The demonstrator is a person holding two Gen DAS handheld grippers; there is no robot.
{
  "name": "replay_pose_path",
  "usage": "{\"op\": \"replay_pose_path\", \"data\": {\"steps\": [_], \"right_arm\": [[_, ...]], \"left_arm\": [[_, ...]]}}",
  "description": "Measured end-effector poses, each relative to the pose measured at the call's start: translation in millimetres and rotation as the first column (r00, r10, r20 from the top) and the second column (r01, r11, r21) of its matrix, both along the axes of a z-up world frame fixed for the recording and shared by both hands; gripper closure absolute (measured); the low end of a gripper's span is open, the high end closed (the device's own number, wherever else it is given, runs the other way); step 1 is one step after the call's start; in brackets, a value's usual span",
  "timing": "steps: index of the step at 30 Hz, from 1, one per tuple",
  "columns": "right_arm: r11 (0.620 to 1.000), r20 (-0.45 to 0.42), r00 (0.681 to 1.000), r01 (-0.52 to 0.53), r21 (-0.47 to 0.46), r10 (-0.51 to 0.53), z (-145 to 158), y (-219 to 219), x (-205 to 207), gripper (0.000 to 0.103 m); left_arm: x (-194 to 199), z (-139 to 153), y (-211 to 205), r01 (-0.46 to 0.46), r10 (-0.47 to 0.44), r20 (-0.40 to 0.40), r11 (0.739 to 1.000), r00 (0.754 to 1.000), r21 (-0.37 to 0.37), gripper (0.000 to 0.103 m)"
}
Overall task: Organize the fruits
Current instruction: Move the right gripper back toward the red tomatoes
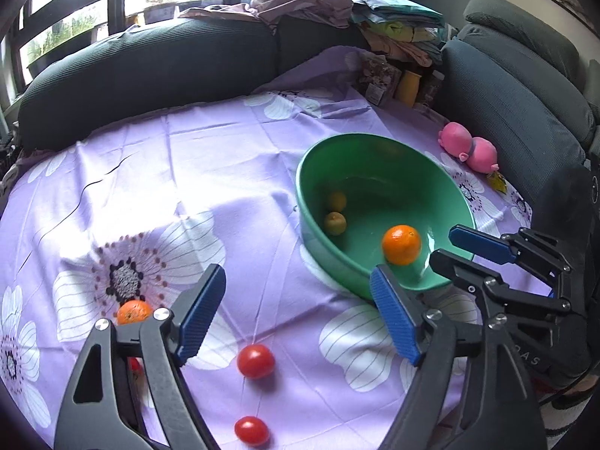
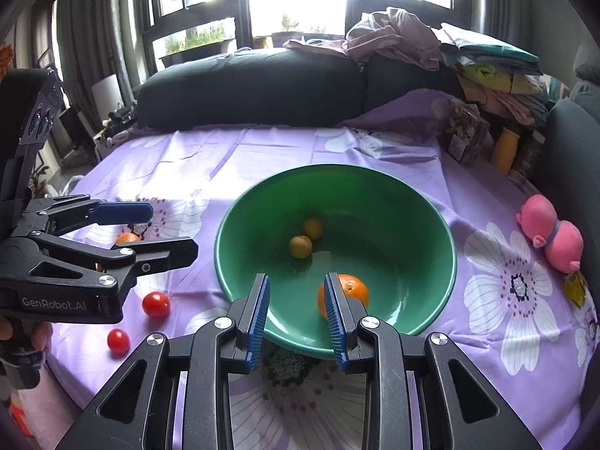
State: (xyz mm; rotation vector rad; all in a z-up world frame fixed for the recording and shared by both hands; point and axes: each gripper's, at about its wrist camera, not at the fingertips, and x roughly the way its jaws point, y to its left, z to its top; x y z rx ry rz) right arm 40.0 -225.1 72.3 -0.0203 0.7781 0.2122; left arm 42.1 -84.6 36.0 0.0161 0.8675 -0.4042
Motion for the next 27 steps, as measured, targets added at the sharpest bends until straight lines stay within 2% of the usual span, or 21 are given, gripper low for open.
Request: {"op": "replay_pose_path", "data": {"steps": [11, 16, 27], "right_arm": [[0.994, 0.009, 0.994, -0.107, -0.033, 0.108, 8, 40, -18, 0.072], [0.989, 0.009, 0.990, -0.140, -0.043, 0.141, 10, 55, -24, 0.072], [0.975, 0.001, 0.977, -0.215, -0.056, 0.215, 10, 85, -32, 0.072]], "left_arm": [[-36, -11, 58, -0.130, 0.129, -0.056, 0.991, 0.990, -0.023, 0.014], [-49, -14, 79, -0.185, 0.183, -0.073, 0.982, 0.980, -0.027, 0.013], [-65, -19, 105, -0.243, 0.238, -0.099, 0.969, 0.966, -0.042, 0.013]]}}
